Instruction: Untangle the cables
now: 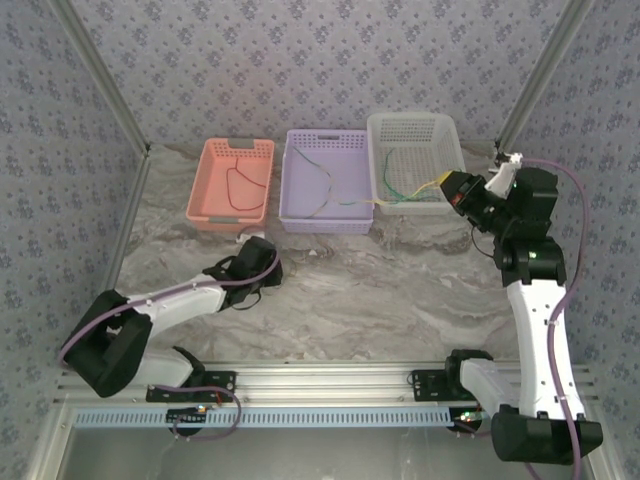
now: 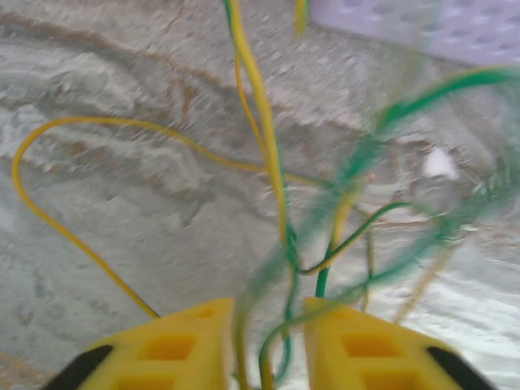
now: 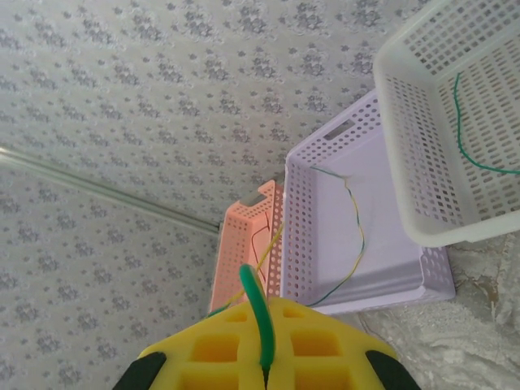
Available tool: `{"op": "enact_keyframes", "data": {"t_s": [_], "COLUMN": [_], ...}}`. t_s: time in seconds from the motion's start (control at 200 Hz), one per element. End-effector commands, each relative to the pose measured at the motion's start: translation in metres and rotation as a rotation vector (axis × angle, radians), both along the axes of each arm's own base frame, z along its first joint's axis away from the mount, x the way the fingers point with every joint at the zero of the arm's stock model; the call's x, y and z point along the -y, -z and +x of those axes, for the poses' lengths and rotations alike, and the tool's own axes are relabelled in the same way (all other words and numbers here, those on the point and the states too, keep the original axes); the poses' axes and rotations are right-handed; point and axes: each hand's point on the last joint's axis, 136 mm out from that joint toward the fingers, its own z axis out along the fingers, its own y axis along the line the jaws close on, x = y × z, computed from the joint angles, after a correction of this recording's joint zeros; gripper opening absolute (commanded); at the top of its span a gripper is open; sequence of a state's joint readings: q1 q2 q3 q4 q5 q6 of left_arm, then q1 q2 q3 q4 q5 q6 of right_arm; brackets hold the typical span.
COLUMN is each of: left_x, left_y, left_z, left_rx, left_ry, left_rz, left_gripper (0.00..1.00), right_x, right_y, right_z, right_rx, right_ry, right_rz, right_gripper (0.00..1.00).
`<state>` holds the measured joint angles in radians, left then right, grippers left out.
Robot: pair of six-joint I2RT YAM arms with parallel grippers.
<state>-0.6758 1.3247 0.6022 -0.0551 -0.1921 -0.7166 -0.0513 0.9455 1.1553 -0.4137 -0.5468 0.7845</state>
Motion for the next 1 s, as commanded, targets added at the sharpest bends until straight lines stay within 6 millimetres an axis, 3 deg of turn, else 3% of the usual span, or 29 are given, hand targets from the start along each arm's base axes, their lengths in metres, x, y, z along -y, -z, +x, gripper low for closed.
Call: {"op": "enact_keyframes", "data": {"t_s": [0.0, 0.135, 0.335, 0.515, 0.64, 0.735, 0.994], "left_x": [0.007, 0.012, 0.025, 0.063, 0.093, 0.113, 0.138], "left_y": [-0.039, -0.087, -0.140, -0.184, -0.192, -0.187, -0.187], "left_z": [0.001, -0.003, -0.013, -0.027, -0.033, -0.033, -0.017], "left_rx": [0.041, 0.121, 0.142, 0.103, 0.035, -0.027, -0.058], "left_ry": [0.016, 0.051, 0.088, 0.104, 0.083, 0.046, -0.004], "left_rz": [-0.068, -0.143, -0.279, -0.496, -0.590, -0.659, -0.748], "left_gripper": [0.52, 0.66, 0.67, 0.69, 0.70, 0.71, 0.65], "right_x": [-0.014, -0.022, -0.041, -0.064, -0.081, -0.095, -0.124], "right_y": [0.003, 0.025, 0.045, 0.058, 0.064, 0.065, 0.066], "right_z": [-0.007, -0.006, -0.006, -0.006, -0.008, -0.014, -0.033], "right_rx": [0.060, 0.053, 0.087, 0.126, 0.145, 0.181, 0.278], "right_ry": [-0.091, -0.128, -0.169, -0.183, -0.192, -0.208, -0.272], "right_rz": [-0.108, -0.197, -0.303, -0.377, -0.405, -0.404, -0.419], "right_gripper": [0.00, 0.00, 0.00, 0.00, 0.00, 0.00, 0.00]}}
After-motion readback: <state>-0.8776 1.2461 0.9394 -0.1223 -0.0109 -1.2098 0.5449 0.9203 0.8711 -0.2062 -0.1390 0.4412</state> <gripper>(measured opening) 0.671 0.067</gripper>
